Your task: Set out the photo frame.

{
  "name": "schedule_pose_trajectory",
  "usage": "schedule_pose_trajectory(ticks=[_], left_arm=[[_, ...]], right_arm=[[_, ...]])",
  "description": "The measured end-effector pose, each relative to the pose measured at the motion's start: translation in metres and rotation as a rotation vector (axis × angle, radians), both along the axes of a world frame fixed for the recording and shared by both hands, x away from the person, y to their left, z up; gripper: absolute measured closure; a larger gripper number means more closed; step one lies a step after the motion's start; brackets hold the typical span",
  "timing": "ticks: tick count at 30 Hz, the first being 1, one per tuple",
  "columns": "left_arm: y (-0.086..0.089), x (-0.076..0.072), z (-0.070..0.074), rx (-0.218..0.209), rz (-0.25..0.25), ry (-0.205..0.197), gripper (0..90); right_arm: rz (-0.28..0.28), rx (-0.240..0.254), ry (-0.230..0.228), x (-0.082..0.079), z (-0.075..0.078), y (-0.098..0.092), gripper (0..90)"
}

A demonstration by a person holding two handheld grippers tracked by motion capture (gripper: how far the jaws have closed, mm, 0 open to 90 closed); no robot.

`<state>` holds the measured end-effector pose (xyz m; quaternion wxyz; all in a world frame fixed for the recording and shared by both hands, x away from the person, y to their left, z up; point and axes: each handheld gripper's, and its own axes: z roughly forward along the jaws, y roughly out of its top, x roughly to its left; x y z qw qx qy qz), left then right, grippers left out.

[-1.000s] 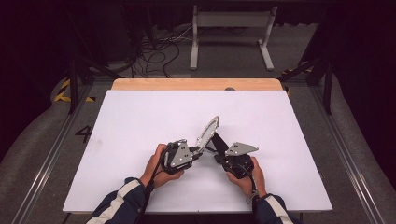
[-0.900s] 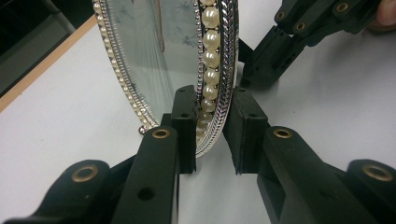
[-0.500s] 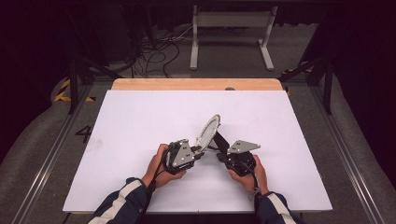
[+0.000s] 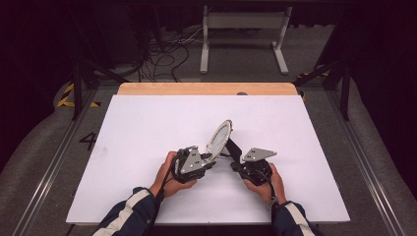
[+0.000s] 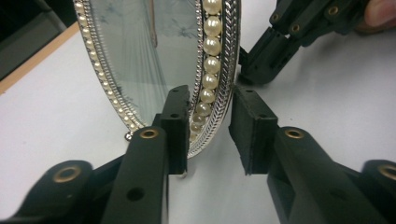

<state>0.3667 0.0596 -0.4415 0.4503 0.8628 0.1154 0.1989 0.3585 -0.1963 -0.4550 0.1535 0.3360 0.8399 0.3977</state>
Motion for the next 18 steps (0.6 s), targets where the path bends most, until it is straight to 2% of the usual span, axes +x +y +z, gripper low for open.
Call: schedule_pose_trajectory(ticks=[2, 4, 6, 8, 9, 14, 18], left_arm=[[0.0, 0.001, -0.001, -0.001, -0.007, 0.007, 63.1], [-0.002, 0.003, -0.003, 0.016, 0.0, 0.015, 56.8], [-0.003, 0.006, -0.007, 0.025, 0.011, 0.039, 53.3], [-0.003, 0.008, -0.008, 0.028, 0.016, 0.043, 53.1], [-0.003, 0.01, -0.01, 0.028, 0.013, 0.055, 53.9], [0.0, 0.013, -0.01, 0.028, 0.008, 0.035, 65.0], [0.0, 0.01, -0.007, 0.062, -0.013, 0.004, 68.5]], right_arm=[[-0.003, 0.002, -0.002, -0.001, 0.001, -0.002, 89.3], [-0.002, 0.0, -0.001, -0.003, 0.002, -0.003, 89.2], [-0.002, -0.003, 0.002, -0.004, 0.001, -0.003, 89.1], [0.0, -0.007, 0.002, -0.004, 0.0, -0.002, 89.0], [-0.001, -0.012, 0.0, -0.003, 0.0, -0.002, 88.9], [-0.005, -0.01, 0.004, -0.002, -0.001, -0.003, 90.0], [-0.004, -0.014, 0.001, -0.002, 0.0, -0.003, 90.0]])
